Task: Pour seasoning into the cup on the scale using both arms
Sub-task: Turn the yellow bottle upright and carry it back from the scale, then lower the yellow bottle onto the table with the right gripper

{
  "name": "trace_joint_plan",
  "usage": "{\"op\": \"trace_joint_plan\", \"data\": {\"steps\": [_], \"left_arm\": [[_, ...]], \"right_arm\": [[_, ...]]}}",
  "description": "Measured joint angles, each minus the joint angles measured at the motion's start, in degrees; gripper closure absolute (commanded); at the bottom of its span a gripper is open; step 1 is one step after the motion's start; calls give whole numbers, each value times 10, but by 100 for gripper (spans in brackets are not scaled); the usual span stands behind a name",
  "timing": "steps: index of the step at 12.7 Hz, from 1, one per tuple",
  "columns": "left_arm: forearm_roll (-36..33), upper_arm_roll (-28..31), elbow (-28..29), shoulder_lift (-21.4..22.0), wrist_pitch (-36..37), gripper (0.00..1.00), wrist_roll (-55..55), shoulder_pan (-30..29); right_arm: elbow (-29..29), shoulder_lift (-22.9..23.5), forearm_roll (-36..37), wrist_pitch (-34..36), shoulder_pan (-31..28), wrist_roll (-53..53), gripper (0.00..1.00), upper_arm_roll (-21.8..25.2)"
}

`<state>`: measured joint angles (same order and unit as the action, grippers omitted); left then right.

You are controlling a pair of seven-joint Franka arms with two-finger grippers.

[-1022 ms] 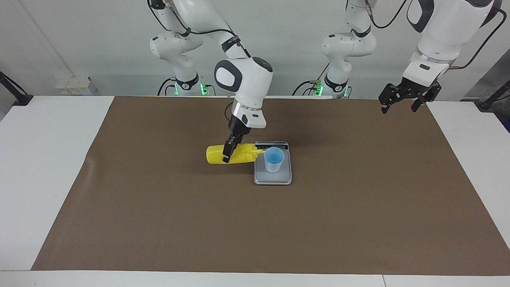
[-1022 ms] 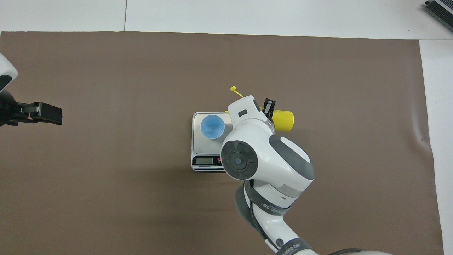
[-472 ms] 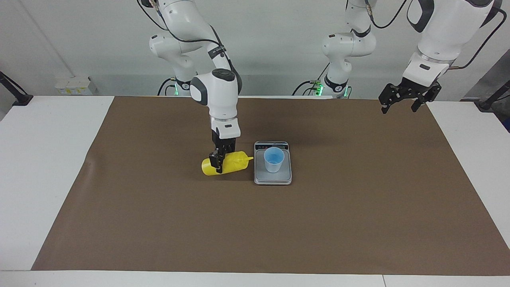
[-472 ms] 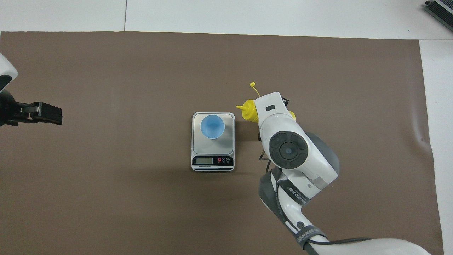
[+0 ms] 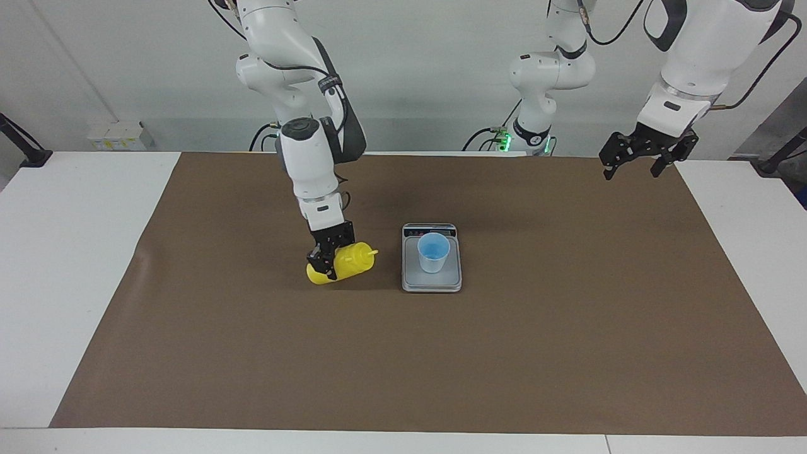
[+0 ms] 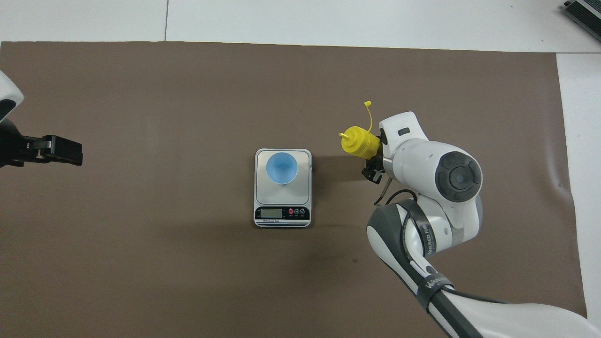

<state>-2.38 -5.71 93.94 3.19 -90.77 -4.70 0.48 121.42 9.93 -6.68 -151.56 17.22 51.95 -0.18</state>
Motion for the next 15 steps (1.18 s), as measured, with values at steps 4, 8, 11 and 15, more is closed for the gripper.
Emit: {"op": "trace_joint_plan", "data": {"steps": [4,8,11,15], "left_arm": [[0,0,0,0,0,0,0,0],[0,0,0,0,0,0,0,0],[0,0,0,0,0,0,0,0],[0,0,0,0,0,0,0,0]], "right_arm": [[8,-3,-275,0,-39,255,100,0],[24,-11,-436,43,-102,445,100,1],[28,-12,-535,120,-166,570,100,2],[31,-12,-579,200,-227,640,100,1]]}}
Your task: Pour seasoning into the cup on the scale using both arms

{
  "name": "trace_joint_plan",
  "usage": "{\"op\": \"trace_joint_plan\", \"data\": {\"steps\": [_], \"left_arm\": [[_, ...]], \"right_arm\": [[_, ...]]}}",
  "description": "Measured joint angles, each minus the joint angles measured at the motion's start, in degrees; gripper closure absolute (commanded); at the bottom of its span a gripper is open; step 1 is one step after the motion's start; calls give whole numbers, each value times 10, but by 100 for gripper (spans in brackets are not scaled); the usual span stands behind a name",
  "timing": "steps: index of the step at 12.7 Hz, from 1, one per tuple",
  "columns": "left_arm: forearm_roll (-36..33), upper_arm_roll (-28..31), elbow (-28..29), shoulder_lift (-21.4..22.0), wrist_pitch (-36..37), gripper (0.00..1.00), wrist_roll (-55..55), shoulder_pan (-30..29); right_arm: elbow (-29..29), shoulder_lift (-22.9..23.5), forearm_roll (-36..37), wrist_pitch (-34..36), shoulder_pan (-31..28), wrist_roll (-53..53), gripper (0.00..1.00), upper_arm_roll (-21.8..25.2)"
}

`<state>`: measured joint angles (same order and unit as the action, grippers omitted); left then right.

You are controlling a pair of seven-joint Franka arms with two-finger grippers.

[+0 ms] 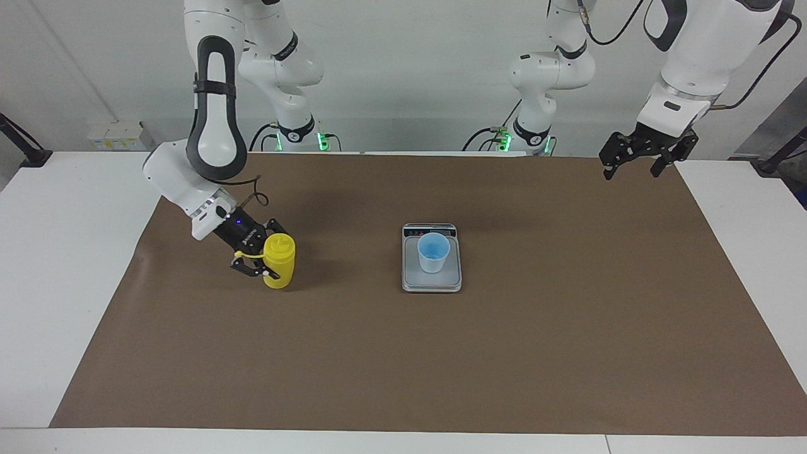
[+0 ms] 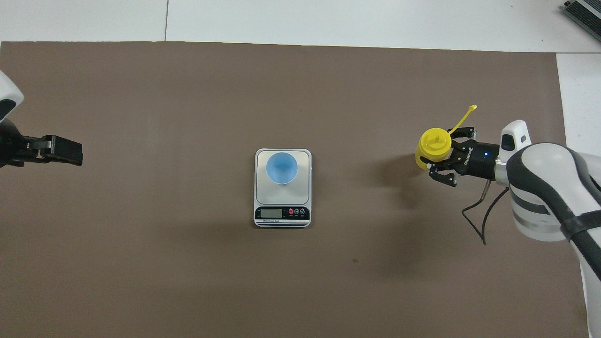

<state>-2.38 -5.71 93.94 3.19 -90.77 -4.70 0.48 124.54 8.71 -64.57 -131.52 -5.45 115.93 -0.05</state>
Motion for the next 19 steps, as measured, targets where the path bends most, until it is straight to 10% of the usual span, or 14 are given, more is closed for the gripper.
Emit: {"op": "trace_joint_plan", "data": {"steps": [5,8,11,19], "left_arm": [[0,0,0,0,0,0,0,0],[0,0,0,0,0,0,0,0],[0,0,0,0,0,0,0,0],[0,0,0,0,0,0,0,0]], "right_arm": [[13,26,-45,63,-58,102,94,0],[13,38,-51,76,-65,118,25,0],[11,38,-52,77,-66,118,0,0],[7,28,21,85,-125,101,0,1]]}}
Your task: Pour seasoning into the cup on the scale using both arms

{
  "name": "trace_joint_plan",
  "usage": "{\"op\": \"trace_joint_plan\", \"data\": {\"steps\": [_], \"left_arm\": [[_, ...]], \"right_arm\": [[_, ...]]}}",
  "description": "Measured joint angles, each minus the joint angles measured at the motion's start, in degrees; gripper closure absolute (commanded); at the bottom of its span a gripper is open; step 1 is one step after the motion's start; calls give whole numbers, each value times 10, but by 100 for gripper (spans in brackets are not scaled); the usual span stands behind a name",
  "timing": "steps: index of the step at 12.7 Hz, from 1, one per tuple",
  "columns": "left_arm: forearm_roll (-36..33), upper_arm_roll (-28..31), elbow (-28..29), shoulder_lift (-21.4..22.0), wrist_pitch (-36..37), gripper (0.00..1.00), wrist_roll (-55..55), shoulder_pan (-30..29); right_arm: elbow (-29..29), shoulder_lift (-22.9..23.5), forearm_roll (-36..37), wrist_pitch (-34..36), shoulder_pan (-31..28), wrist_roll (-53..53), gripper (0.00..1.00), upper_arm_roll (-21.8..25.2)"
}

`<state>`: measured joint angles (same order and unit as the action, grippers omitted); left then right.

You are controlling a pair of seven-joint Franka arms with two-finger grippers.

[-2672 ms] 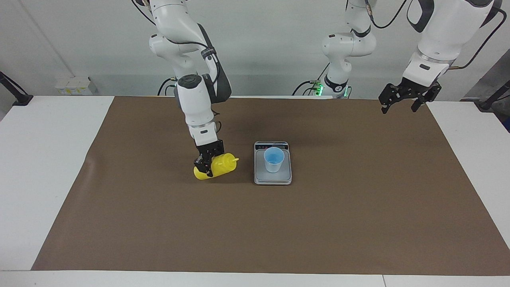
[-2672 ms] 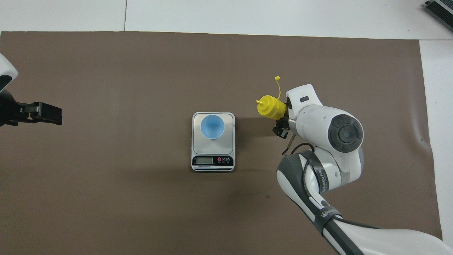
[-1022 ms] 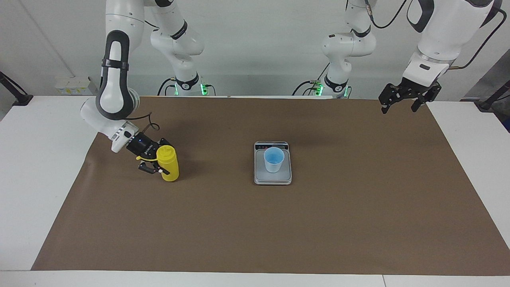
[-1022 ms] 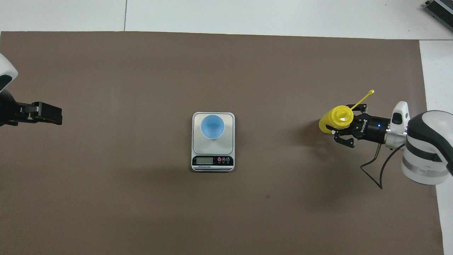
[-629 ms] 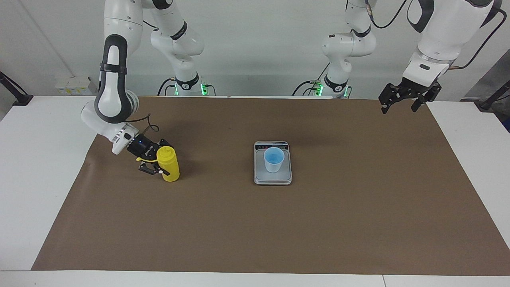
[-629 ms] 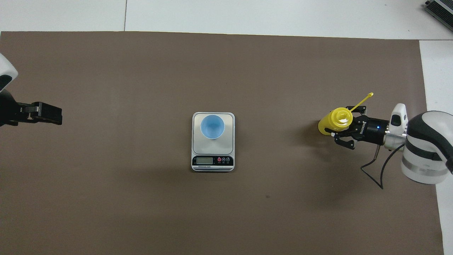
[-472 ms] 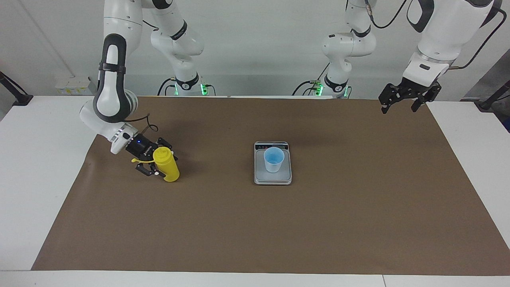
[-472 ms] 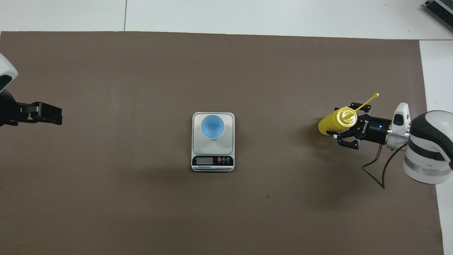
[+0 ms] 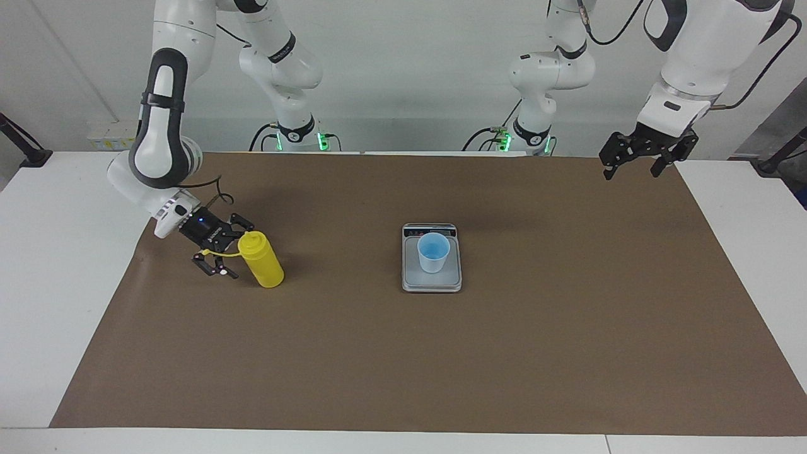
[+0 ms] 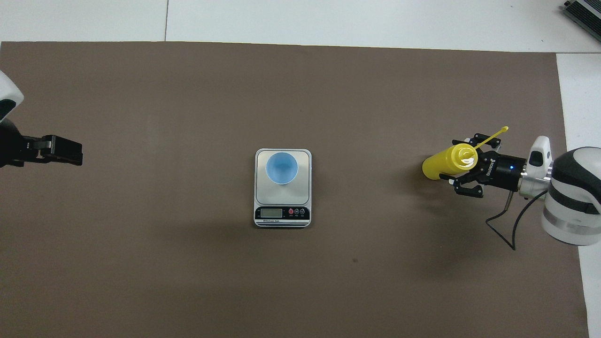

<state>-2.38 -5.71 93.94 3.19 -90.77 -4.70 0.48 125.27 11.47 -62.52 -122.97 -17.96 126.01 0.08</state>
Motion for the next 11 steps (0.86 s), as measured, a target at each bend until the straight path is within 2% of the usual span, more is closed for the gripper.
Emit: {"op": "trace_joint_plan", "data": {"steps": [5,11], "left_arm": [[0,0,0,0,0,0,0,0],[0,0,0,0,0,0,0,0]], "right_arm": [[-2,-20,116,8,-40,-69,0,2],[-10,-90,229,21,-42,-285,0,4]]}}
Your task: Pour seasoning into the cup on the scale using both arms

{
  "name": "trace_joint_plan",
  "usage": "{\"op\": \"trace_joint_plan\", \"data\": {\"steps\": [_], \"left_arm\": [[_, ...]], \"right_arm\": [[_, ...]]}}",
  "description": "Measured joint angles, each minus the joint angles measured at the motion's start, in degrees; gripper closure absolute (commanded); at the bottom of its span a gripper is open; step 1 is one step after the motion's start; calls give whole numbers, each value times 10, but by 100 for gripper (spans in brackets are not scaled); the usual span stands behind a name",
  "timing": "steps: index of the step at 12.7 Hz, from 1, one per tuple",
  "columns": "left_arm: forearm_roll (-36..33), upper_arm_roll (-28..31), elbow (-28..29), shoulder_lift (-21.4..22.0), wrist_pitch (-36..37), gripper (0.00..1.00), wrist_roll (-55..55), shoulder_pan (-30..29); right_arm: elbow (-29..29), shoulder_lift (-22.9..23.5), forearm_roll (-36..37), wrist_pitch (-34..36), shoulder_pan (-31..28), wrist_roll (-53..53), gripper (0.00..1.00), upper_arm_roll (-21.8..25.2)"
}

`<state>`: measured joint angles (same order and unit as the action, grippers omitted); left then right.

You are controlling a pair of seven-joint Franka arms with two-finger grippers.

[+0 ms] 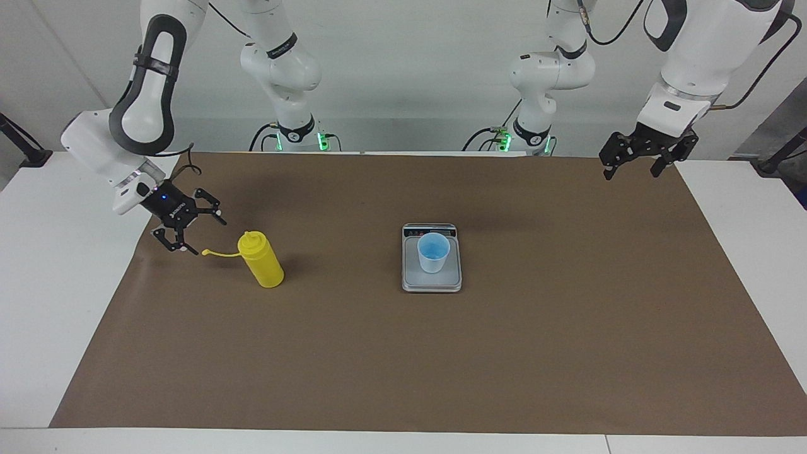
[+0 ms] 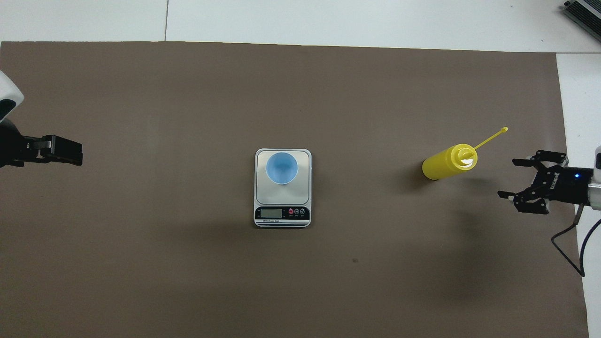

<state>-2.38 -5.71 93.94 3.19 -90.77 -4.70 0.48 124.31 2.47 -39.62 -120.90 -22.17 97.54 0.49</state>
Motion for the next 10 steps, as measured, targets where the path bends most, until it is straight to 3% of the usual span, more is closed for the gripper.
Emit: {"op": "trace_joint_plan", "data": {"steps": [4,10], "left_arm": [[0,0,0,0,0,0,0,0],[0,0,0,0,0,0,0,0]], "right_arm": [[-10,-44,74,0,15,-208,0,-5],[-50,-101,273,0,113,-633,0,-10]]}}
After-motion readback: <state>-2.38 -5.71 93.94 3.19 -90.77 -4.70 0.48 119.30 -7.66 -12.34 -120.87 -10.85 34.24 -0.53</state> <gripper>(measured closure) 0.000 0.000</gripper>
